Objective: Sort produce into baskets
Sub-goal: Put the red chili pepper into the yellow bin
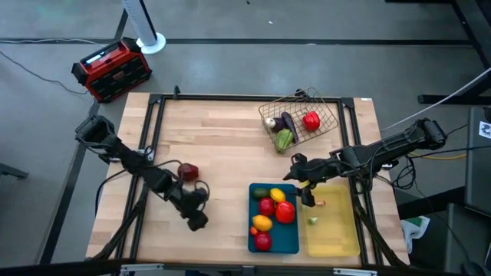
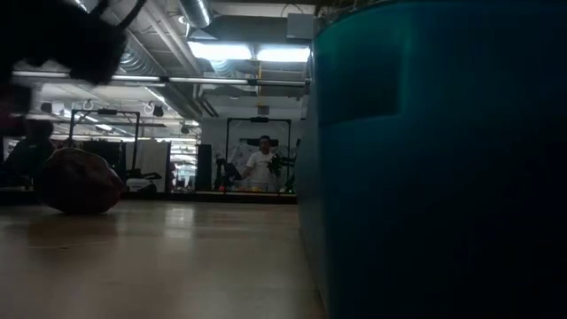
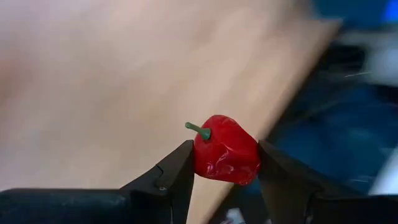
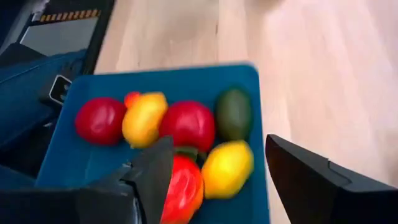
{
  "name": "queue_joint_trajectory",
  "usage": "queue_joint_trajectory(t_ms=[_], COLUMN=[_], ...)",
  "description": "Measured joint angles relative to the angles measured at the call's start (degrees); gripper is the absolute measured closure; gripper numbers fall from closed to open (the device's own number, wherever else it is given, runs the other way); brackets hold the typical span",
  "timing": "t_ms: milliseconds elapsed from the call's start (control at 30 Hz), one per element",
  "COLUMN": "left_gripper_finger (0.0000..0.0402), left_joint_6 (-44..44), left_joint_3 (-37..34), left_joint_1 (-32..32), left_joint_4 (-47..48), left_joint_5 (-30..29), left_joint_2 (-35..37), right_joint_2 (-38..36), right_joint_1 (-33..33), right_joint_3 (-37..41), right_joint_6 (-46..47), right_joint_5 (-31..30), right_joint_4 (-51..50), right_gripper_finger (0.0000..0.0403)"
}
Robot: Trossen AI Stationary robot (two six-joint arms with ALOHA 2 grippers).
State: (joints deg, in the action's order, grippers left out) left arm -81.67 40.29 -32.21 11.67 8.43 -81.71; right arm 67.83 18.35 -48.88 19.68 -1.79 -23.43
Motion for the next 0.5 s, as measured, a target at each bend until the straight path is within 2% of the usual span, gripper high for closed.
queue_joint_trajectory(t_ms=[233,367,500], left_gripper_finger=[0.0249,0.0249,0.0249], left_joint_6=[7.4,12.4,16.7], left_joint_3=[0.1,0.1,0.1], left_joint_1=[5.5,9.2,12.6], left_joint_4=[-21.7,-28.4,-31.2], left_joint_5=[-6.0,-10.3,-13.1], left_joint_2=[0.0,0.0,0.0], right_joint_2=[1.7,5.3,9.9], right_joint_1=[0.0,0.0,0.0], right_joint_3=[0.0,0.0,0.0], right_joint_6=[-11.8,-18.1,-24.9], right_joint_5=[-1.8,-1.8,-1.8], right_joint_4=[9.2,16.2,25.2], right_gripper_finger=[0.0150,0.0150,0.0150])
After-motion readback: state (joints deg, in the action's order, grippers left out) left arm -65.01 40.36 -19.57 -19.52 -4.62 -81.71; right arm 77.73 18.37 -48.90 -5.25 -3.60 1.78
